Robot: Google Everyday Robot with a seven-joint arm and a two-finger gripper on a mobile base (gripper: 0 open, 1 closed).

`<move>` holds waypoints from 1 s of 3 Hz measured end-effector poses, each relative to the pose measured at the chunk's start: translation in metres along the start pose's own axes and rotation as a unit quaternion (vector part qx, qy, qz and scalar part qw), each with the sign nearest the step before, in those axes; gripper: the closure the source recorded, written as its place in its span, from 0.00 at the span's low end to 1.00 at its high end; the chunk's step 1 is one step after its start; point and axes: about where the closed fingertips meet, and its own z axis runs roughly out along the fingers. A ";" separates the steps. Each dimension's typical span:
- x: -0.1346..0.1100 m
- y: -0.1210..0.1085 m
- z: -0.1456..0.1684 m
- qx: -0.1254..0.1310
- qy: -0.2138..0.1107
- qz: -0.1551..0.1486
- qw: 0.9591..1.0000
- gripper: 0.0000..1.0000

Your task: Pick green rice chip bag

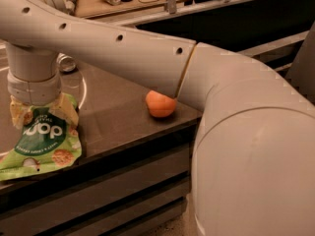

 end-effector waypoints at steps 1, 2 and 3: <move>0.000 -0.001 -0.003 0.001 0.000 0.001 1.000 0.94; 0.000 -0.001 -0.003 0.001 0.000 0.001 1.000 1.00; 0.001 0.000 -0.008 0.007 0.002 0.006 1.000 1.00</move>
Offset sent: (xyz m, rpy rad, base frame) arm 0.0256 -0.0286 0.0621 0.2143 0.0528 -0.2750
